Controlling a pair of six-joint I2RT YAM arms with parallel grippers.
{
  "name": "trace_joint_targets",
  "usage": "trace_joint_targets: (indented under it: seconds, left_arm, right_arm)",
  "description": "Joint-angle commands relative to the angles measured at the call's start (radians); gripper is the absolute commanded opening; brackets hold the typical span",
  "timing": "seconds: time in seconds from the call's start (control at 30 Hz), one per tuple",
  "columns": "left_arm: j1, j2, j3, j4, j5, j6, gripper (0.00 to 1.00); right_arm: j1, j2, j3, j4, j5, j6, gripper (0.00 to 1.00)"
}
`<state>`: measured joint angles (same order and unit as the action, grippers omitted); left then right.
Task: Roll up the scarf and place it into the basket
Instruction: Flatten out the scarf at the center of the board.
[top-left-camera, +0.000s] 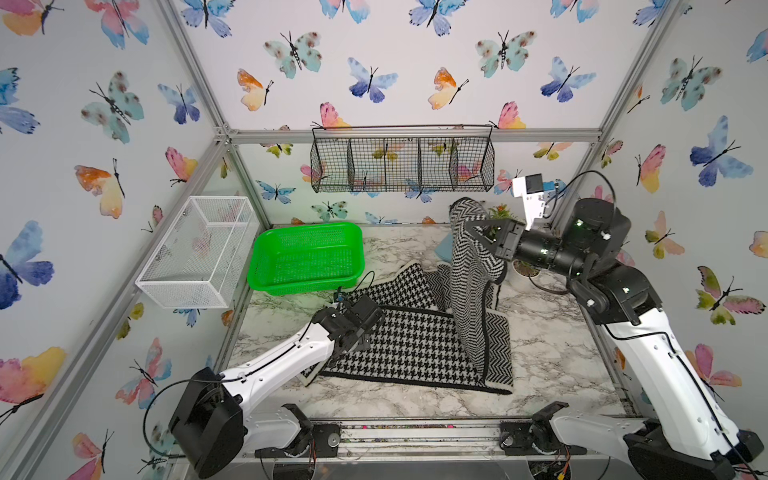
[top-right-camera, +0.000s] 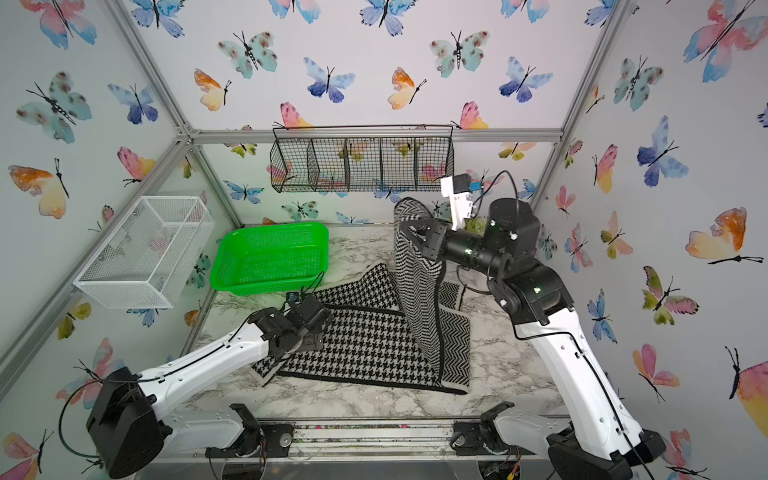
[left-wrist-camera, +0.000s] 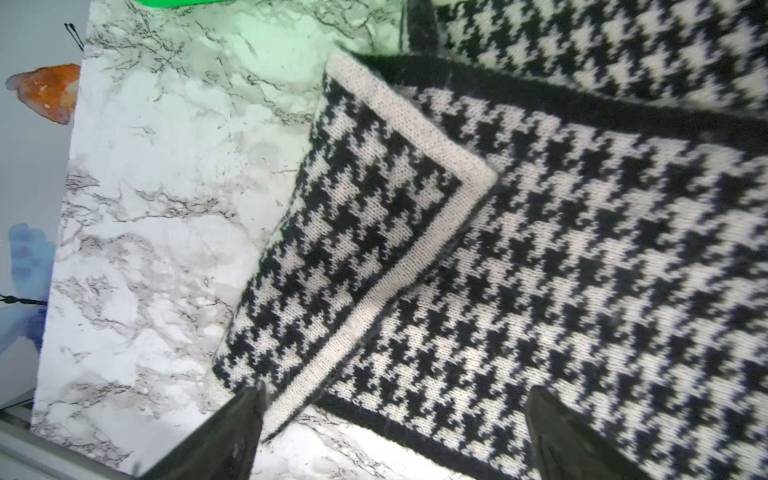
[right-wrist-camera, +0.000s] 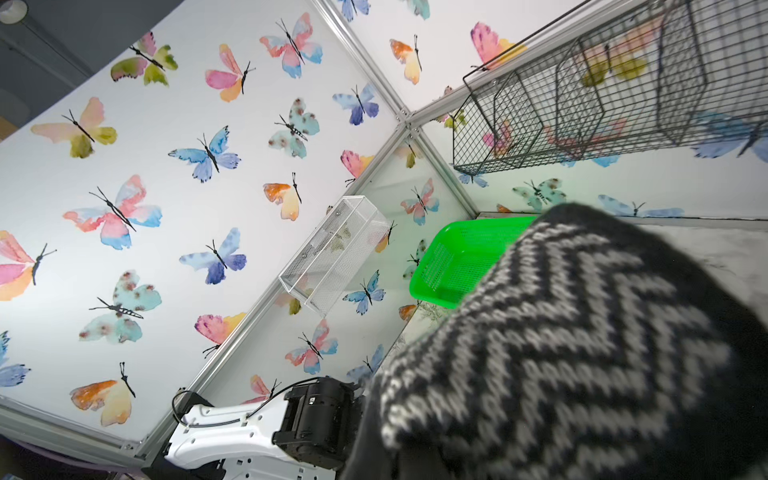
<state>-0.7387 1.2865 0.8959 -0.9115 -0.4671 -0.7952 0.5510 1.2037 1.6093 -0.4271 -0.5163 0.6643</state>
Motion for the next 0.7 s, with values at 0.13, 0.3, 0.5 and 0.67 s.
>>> trace_joint_targets:
  seconds: [0.13, 0.3, 0.5, 0.67]
  left_arm:
    - [0.096, 0.179, 0.021, 0.018, -0.03, 0.074, 0.98]
    - [0.136, 0.295, 0.066, 0.045, 0.017, 0.105, 0.99]
    - [0.136, 0.428, 0.118, 0.06, 0.008, 0.115, 0.99]
    - [0.142, 0.444, 0.127, 0.075, 0.011, 0.108, 0.96]
  right_arm:
    - [0.137, 0.062, -0.008, 0.112, 0.174, -0.036, 0.02]
    - [0.152, 0.064, -0.027, 0.135, 0.177, -0.037, 0.02]
    - [0.156, 0.047, -0.04, 0.128, 0.183, -0.049, 0.01]
    - [0.156, 0.034, -0.046, 0.125, 0.191, -0.055, 0.01]
